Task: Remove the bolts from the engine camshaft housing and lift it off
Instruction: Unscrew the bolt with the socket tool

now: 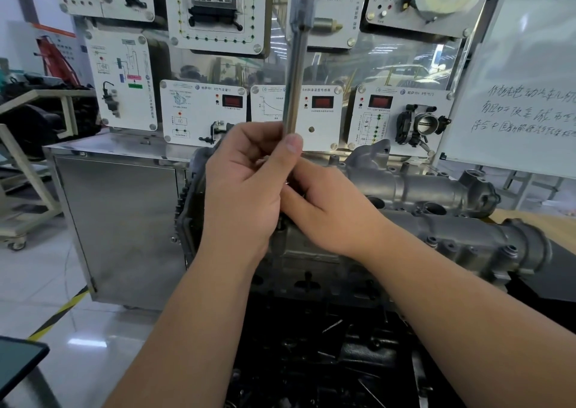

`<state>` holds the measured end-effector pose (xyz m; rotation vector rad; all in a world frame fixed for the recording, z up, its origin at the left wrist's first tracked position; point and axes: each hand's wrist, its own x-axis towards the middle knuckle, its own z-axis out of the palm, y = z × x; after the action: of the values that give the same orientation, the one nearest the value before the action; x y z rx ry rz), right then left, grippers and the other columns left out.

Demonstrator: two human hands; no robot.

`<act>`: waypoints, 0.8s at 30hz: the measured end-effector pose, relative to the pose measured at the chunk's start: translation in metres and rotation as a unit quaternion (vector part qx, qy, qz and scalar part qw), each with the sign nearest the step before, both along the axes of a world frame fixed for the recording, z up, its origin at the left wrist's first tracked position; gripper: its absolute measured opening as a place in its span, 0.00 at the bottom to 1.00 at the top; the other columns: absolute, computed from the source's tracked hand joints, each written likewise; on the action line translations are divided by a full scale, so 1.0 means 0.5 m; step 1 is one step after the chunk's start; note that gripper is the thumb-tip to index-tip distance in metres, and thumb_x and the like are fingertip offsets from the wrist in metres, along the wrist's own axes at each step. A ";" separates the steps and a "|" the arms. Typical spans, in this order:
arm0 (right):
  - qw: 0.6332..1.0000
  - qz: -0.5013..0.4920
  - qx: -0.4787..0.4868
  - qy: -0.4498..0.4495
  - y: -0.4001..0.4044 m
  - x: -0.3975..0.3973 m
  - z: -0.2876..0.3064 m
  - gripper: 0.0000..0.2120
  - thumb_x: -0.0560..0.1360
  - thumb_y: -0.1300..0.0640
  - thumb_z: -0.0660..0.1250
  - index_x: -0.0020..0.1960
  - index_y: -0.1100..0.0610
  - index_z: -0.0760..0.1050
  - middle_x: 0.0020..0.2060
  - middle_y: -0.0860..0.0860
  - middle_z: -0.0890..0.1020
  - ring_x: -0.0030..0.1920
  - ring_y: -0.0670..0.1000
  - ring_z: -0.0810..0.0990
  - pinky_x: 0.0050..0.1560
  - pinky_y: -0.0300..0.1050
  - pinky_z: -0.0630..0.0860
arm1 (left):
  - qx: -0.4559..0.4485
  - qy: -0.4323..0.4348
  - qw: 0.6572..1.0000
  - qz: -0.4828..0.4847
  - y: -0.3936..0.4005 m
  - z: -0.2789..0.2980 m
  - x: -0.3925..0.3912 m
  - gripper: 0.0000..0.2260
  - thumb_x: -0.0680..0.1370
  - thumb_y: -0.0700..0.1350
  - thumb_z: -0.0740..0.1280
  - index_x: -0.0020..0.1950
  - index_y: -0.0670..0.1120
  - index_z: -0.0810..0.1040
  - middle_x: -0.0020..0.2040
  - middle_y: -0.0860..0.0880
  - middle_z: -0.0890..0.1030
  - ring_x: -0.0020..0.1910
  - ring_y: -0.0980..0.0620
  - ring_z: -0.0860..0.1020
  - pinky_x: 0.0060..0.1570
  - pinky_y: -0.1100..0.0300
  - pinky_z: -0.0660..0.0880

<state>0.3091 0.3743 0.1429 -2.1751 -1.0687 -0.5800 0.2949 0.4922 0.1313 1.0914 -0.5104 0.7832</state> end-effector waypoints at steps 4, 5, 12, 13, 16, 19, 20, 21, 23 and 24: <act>1.000 0.008 0.010 0.005 0.000 -0.004 0.001 0.13 0.82 0.51 0.56 0.45 0.58 0.72 0.32 0.51 0.78 0.32 0.51 0.76 0.34 0.49 0.72 | 0.001 0.000 1.000 0.001 -0.005 -0.001 0.001 0.06 0.74 0.41 0.74 0.47 0.50 0.81 0.40 0.54 0.85 0.42 0.57 0.82 0.47 0.64 0.78; 1.000 0.009 0.011 0.010 0.000 -0.004 0.001 0.14 0.82 0.51 0.56 0.45 0.58 0.72 0.32 0.51 0.78 0.33 0.50 0.76 0.34 0.48 0.72 | 0.011 0.004 1.000 -0.010 -0.004 -0.002 0.002 0.04 0.75 0.43 0.73 0.46 0.52 0.83 0.40 0.54 0.85 0.43 0.57 0.82 0.47 0.64 0.78; 1.000 0.004 0.009 0.018 0.004 -0.002 0.001 0.12 0.81 0.50 0.55 0.41 0.53 0.69 0.29 0.46 0.74 0.30 0.46 0.72 0.33 0.42 0.69 | 0.019 0.038 0.999 -0.033 0.003 0.002 0.001 0.10 0.79 0.44 0.65 0.45 0.52 0.86 0.39 0.50 0.86 0.41 0.55 0.82 0.45 0.62 0.79; 1.000 0.002 0.007 0.014 0.003 -0.003 0.001 0.12 0.81 0.49 0.55 0.42 0.54 0.69 0.29 0.45 0.74 0.30 0.46 0.72 0.33 0.42 0.69 | 0.005 0.036 0.999 -0.030 0.002 0.002 0.002 0.07 0.79 0.44 0.66 0.46 0.50 0.84 0.39 0.50 0.85 0.40 0.55 0.82 0.44 0.62 0.79; 1.000 -0.005 -0.002 -0.005 0.001 -0.005 0.002 0.14 0.83 0.49 0.58 0.44 0.57 0.70 0.29 0.49 0.75 0.30 0.47 0.73 0.32 0.46 0.70 | -0.042 0.028 0.998 -0.038 0.003 0.002 0.003 0.02 0.76 0.41 0.70 0.47 0.46 0.81 0.38 0.50 0.85 0.39 0.55 0.82 0.43 0.60 0.80; 1.000 0.000 -0.002 -0.009 0.000 -0.007 0.003 0.12 0.84 0.53 0.59 0.48 0.61 0.72 0.32 0.52 0.78 0.32 0.52 0.76 0.35 0.51 0.72 | -0.058 0.012 0.998 -0.008 0.002 0.003 0.003 0.06 0.72 0.39 0.73 0.45 0.47 0.79 0.37 0.53 0.84 0.38 0.58 0.81 0.40 0.64 0.79; 1.000 0.002 -0.003 -0.008 0.001 -0.007 0.003 0.12 0.84 0.54 0.59 0.49 0.62 0.73 0.32 0.52 0.78 0.32 0.52 0.76 0.36 0.51 0.72 | -0.056 0.010 0.998 -0.003 0.002 0.004 0.002 0.07 0.72 0.38 0.73 0.45 0.47 0.79 0.37 0.54 0.84 0.37 0.59 0.81 0.39 0.65 0.78; 1.000 0.004 -0.004 -0.009 0.001 -0.008 0.002 0.11 0.84 0.55 0.58 0.48 0.61 0.73 0.32 0.51 0.77 0.32 0.51 0.75 0.35 0.49 0.71 | -0.053 0.011 0.999 -0.002 0.002 0.004 0.002 0.07 0.72 0.38 0.73 0.45 0.47 0.78 0.37 0.54 0.84 0.37 0.59 0.81 0.39 0.65 0.78; 1.000 0.004 -0.001 -0.006 0.002 -0.008 0.001 0.10 0.84 0.57 0.58 0.45 0.58 0.70 0.30 0.46 0.74 0.29 0.45 0.72 0.33 0.42 0.68 | -0.043 0.025 0.999 -0.018 0.004 0.004 0.002 0.04 0.73 0.40 0.73 0.44 0.49 0.81 0.37 0.54 0.84 0.38 0.58 0.81 0.41 0.65 0.78; 1.000 0.003 0.005 -0.004 0.001 -0.008 0.001 0.10 0.84 0.57 0.58 0.44 0.56 0.69 0.29 0.44 0.73 0.29 0.44 0.71 0.32 0.39 0.66 | -0.034 0.035 0.998 -0.032 0.004 0.005 0.001 0.03 0.74 0.43 0.72 0.42 0.51 0.83 0.38 0.53 0.84 0.39 0.56 0.81 0.42 0.64 0.78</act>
<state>0.3052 0.3749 0.1434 -2.1614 -1.0734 -0.5897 0.2955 0.4942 0.1338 1.0304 -0.4535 0.6986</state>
